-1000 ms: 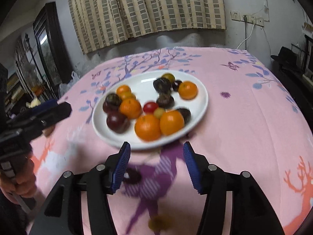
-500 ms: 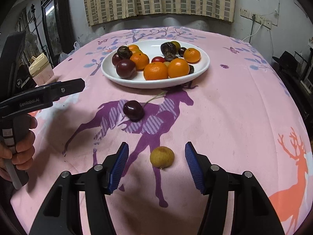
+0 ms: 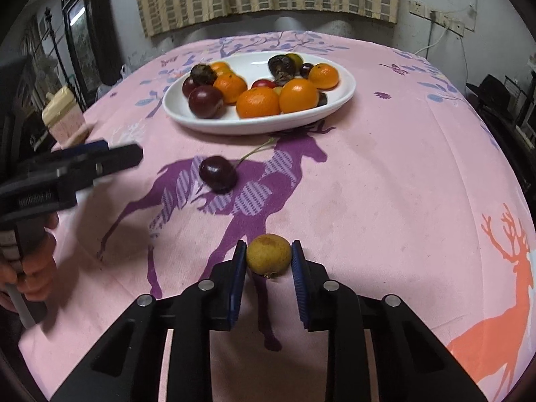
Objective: Organize fruits
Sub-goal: 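Grasp a dark cherry with the left tool while the right tool grasps a small yellow fruit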
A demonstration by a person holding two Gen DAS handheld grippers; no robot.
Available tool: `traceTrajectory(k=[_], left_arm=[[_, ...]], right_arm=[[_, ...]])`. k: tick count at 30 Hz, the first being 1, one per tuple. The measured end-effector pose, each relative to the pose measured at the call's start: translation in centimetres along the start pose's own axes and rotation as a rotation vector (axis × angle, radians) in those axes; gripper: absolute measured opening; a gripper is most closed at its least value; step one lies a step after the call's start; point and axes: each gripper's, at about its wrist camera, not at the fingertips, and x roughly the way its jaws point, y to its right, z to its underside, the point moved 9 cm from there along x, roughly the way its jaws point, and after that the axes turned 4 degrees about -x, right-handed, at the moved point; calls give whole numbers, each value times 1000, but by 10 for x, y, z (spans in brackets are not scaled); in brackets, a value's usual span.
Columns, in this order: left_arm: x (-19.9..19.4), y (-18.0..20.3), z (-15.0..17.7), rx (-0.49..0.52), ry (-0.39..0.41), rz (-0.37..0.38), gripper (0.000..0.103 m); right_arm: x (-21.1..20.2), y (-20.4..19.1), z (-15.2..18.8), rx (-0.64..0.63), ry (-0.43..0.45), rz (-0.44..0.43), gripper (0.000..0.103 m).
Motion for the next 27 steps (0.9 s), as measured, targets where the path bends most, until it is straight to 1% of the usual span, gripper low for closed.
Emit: traceTrajectory(k=[4, 6, 8, 10, 12, 13, 19, 21, 23, 25, 26, 27], left_arm=[[6, 31, 3, 75, -23, 101, 97], [11, 45, 5, 123, -32, 115, 85], [18, 57, 9, 165, -46, 114, 79], [25, 65, 11, 192, -54, 105, 75], [32, 71, 12, 213, -68, 107, 68], [36, 73, 13, 220, -76, 108, 67], [47, 77, 13, 232, -94, 108, 62], [51, 78, 13, 227, -108, 117, 53], [57, 80, 13, 227, -124, 121, 48], [58, 81, 12, 229, -121, 122, 46], [58, 83, 12, 229, -120, 126, 42], [59, 83, 12, 230, -120, 123, 41]], right_arm=[[-3, 13, -3, 48, 12, 17, 27], [-3, 17, -3, 64, 11, 22, 27], [-3, 19, -3, 71, 11, 27, 27], [-4, 22, -3, 80, 14, 29, 27], [-4, 24, -3, 88, 13, 29, 27], [-4, 25, -3, 92, 14, 30, 27], [-5, 27, -3, 99, 14, 34, 28], [-5, 28, -3, 99, 16, 33, 28], [-5, 29, -3, 100, 15, 34, 28], [-5, 29, -4, 102, 17, 33, 28], [-5, 29, -4, 103, 17, 34, 28], [-6, 30, -4, 103, 18, 34, 28]])
